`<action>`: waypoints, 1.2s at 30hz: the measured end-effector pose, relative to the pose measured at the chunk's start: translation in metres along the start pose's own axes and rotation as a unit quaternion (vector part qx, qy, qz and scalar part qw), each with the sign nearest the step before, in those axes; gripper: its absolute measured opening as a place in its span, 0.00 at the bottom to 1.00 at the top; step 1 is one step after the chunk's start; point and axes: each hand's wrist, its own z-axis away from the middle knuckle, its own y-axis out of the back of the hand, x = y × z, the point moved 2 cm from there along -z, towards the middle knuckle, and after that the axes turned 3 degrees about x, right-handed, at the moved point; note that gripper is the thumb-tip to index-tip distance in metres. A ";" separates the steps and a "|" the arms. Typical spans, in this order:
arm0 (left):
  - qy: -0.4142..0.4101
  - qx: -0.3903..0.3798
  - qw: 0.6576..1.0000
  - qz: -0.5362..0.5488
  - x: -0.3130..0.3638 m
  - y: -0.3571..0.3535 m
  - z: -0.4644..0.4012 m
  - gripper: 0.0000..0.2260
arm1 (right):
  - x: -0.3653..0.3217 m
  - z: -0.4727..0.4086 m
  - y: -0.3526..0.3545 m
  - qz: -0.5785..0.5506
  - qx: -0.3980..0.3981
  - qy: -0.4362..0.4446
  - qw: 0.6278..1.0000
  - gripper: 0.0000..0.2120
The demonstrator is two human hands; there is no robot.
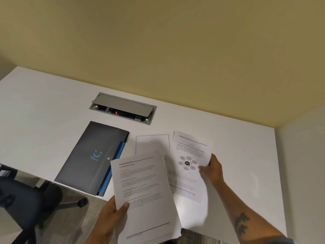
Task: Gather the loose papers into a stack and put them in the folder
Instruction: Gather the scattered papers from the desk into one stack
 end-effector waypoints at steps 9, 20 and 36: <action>0.008 0.006 0.998 0.062 0.009 -0.002 -0.005 0.19 | 0.015 -0.011 0.068 -0.199 0.096 0.011 0.975 0.09; -0.006 -0.015 0.998 0.062 0.017 -0.002 -0.011 0.21 | -0.039 0.022 0.049 -0.363 -0.076 0.030 0.928 0.11; 0.039 -0.054 0.983 0.170 0.023 0.003 -0.018 0.11 | -0.049 0.091 -0.088 -0.147 -0.234 0.067 0.959 0.23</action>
